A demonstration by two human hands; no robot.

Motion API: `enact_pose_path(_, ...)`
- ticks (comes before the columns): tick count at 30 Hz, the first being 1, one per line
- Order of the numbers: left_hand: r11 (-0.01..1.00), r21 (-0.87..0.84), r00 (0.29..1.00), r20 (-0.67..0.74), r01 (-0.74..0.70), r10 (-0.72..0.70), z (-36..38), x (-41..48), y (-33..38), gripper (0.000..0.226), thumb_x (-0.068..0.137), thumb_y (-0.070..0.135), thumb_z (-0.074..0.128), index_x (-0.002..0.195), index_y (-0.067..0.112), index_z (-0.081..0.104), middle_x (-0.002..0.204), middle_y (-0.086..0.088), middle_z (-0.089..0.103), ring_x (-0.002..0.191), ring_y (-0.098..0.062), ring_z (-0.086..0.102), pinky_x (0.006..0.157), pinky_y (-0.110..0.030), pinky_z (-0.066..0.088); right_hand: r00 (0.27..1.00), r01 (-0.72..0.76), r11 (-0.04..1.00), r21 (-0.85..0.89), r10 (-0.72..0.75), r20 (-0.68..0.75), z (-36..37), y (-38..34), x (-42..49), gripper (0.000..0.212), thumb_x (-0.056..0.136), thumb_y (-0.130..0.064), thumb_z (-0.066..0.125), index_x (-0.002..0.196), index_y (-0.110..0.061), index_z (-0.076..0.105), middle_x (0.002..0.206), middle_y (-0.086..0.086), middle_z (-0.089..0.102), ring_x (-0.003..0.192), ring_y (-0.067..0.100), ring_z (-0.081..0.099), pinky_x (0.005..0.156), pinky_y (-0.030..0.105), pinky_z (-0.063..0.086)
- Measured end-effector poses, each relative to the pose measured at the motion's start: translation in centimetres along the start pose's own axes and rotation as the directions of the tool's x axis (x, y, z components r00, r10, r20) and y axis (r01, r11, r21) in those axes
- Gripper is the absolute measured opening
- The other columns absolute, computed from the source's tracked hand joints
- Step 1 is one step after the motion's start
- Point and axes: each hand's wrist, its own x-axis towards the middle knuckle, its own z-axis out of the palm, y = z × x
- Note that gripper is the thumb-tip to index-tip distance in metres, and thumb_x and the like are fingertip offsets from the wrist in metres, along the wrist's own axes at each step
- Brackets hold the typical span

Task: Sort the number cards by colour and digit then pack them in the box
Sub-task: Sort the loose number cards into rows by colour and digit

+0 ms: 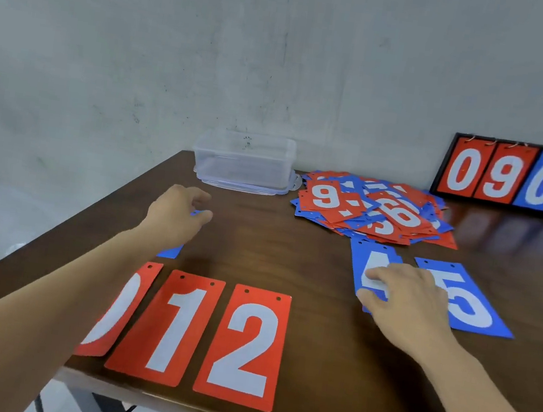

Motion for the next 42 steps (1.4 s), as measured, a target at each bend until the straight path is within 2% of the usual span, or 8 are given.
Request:
enact_pose_path(4,0.998,-0.026,0.997,0.051,-0.061,0.062,2.5,0.3,5.4,0.037,0.09,0.023,0.061,0.127,0.016,0.06,0.121,-0.001,0.063,0.112,-0.019,0.058,0.102,-0.04,0.042,0.992,0.058,0.998,0.037,-0.062,0.107,0.9,0.8,0.1,0.045,0.097,-0.05,0.044,0.139,-0.036,0.045,0.146,-0.005,0.041,0.135,0.018,0.032,0.109,0.042,0.028)
enact_pose_path(12,0.99,-0.139,0.987,0.153,-0.024,0.045,7.8,4.4,13.8,0.034,0.093,0.02,0.057,0.125,0.013,0.061,0.119,-0.003,0.064,0.109,-0.02,0.058,0.093,-0.03,0.047,0.998,0.063,0.992,0.111,-0.06,-0.032,-2.6,4.9,5.5,0.039,0.095,-0.044,0.051,0.132,-0.029,0.053,0.131,-0.006,0.056,0.125,0.02,0.043,0.101,0.04,0.034)
enact_pose_path(18,0.965,-0.174,0.977,0.12,0.195,-0.175,12.4,9.1,14.7,0.007,0.09,0.023,0.059,0.086,0.017,0.059,0.082,-0.003,0.054,0.078,-0.022,0.049,0.071,-0.029,0.042,0.994,0.096,0.972,0.212,-0.081,-0.079,-4.0,5.4,15.2,0.042,0.092,-0.04,0.058,0.128,-0.019,0.058,0.127,0.001,0.061,0.115,0.021,0.055,0.094,0.039,0.047)
enact_pose_path(22,0.942,-0.134,0.95,0.087,0.308,-0.299,15.4,11.7,14.8,0.045,0.085,0.046,0.062,0.062,0.014,0.041,0.06,0.0,0.042,0.062,-0.019,0.044,0.062,-0.028,0.036,0.982,0.19,0.954,0.231,-0.185,-0.044,-2.6,3.8,21.5,0.046,0.085,-0.04,0.065,0.121,-0.011,0.059,0.122,0.007,0.063,0.11,0.025,0.056,0.092,0.041,0.048)
enact_pose_path(27,0.9,0.149,0.904,0.066,0.409,-0.422,18.1,13.8,16.3,0.078,0.069,0.081,0.053,0.112,0.016,0.06,0.122,-0.008,0.054,0.119,-0.029,0.047,0.098,-0.04,0.041,0.929,0.312,0.936,0.16,-0.336,0.155,0.7,1.4,25.4,0.114,0.065,-0.075,0.066,0.152,-0.019,0.018,0.156,0.005,0.027,0.144,0.028,0.023,0.114,0.045,0.027)
enact_pose_path(30,0.878,0.226,0.896,0.044,0.422,-0.442,18.6,14.5,16.4,0.089,0.064,0.082,0.058,0.128,0.02,0.053,0.131,-0.008,0.047,0.127,-0.03,0.04,0.103,-0.042,0.038,0.915,0.343,0.938,0.049,-0.346,0.209,2.3,1.4,26.5,0.121,0.064,-0.079,0.063,0.154,-0.016,0.01,0.159,0.007,0.017,0.146,0.03,0.013,0.117,0.047,0.017)
enact_pose_path(37,0.858,-0.222,0.883,0.034,0.463,-0.468,17.5,15.3,14.4,0.041,0.079,0.036,0.072,0.11,0.013,0.06,0.106,-0.001,0.064,0.099,-0.026,0.06,0.092,-0.04,0.05,0.927,0.25,0.916,0.315,-0.321,0.197,1.6,2.3,28.6,0.086,0.081,-0.031,0.075,0.15,-0.016,0.026,0.149,0.008,0.034,0.137,0.028,0.034,0.109,0.039,0.035)
enact_pose_path(42,0.695,-0.593,0.868,0.016,0.408,-0.496,16.1,14.5,14.1,0.026,0.088,0.012,0.066,0.113,0.008,0.062,0.11,-0.009,0.068,0.103,-0.028,0.064,0.088,-0.043,0.054,0.989,0.107,0.881,0.461,-0.141,0.04,2.2,4.3,29.4,0.05,0.082,-0.007,0.065,0.129,-0.018,0.055,0.128,0.002,0.059,0.116,0.023,0.056,0.094,0.037,0.048)
